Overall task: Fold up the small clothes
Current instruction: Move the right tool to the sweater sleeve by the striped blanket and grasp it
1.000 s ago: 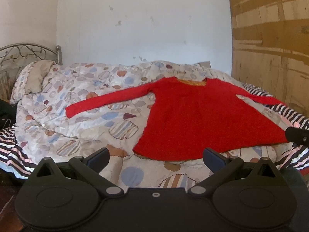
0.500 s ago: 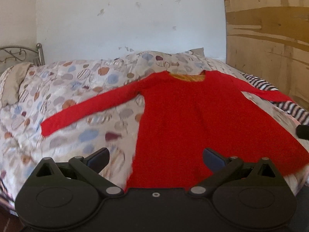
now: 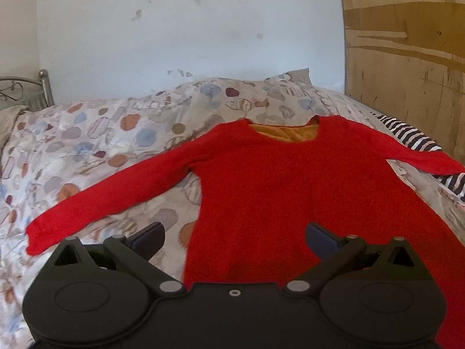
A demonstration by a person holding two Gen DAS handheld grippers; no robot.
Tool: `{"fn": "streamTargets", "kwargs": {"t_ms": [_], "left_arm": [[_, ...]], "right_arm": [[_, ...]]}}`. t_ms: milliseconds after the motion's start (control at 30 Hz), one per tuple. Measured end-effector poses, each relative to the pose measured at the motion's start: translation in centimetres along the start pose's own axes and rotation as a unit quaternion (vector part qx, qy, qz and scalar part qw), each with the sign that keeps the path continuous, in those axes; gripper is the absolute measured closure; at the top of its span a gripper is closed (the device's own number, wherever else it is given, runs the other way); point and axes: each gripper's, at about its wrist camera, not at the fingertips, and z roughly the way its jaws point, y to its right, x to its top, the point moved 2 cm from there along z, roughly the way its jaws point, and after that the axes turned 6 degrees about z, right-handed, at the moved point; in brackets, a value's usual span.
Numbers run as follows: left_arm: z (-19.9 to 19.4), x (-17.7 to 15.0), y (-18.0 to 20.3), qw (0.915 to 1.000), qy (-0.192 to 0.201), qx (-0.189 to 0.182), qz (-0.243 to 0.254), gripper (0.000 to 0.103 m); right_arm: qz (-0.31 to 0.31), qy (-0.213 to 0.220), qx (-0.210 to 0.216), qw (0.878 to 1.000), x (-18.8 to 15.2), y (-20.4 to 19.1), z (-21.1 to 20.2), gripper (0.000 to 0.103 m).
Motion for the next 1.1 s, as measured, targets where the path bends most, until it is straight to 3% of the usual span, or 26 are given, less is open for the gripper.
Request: {"fn": "streamTargets", "kwargs": {"t_ms": [233, 367, 500, 667, 733, 933, 1067, 1100], "left_arm": [[5.1, 0.5, 2.0, 0.9999, -0.003, -0.008, -0.006, 0.001], [7.2, 0.3, 3.0, 0.9999, -0.001, -0.007, -0.014, 0.001], [8.9, -0.7, 3.7, 0.9998, -0.001, -0.007, -0.018, 0.001], [10.6, -2.4, 4.4, 0.9997, -0.005, -0.011, -0.019, 0.001], [11.1, -3.2, 4.5, 0.9997, -0.01, -0.01, -0.021, 0.001], [11.8, -4.6, 4.5, 0.9995, -0.004, -0.008, -0.031, 0.0], [11.9, -4.9, 5.0, 0.9998, 0.0, 0.003, -0.021, 0.001], [11.9, -4.9, 5.0, 0.9998, 0.0, 0.004, -0.02, 0.001]], "right_arm": [[0.006, -0.002, -0.023, 1.0, 0.3, 2.6, 4.3, 0.0], [0.033, 0.02, -0.025, 0.999, 0.0, 5.3, 6.5, 0.0], [0.054, 0.038, -0.017, 0.998, -0.4, 9.4, 9.2, 0.0], [0.114, 0.026, 0.0, 0.993, 0.2, 14.9, 12.6, 0.0], [0.136, 0.014, -0.013, 0.99, 0.9, 17.0, 14.0, 0.0], [0.214, 0.0, -0.051, 0.976, 2.5, 22.6, 18.3, 0.0], [0.298, 0.016, -0.089, 0.95, 2.7, 27.2, 21.1, 0.002], [0.322, 0.016, -0.094, 0.942, 2.6, 28.3, 21.8, 0.006]]}}
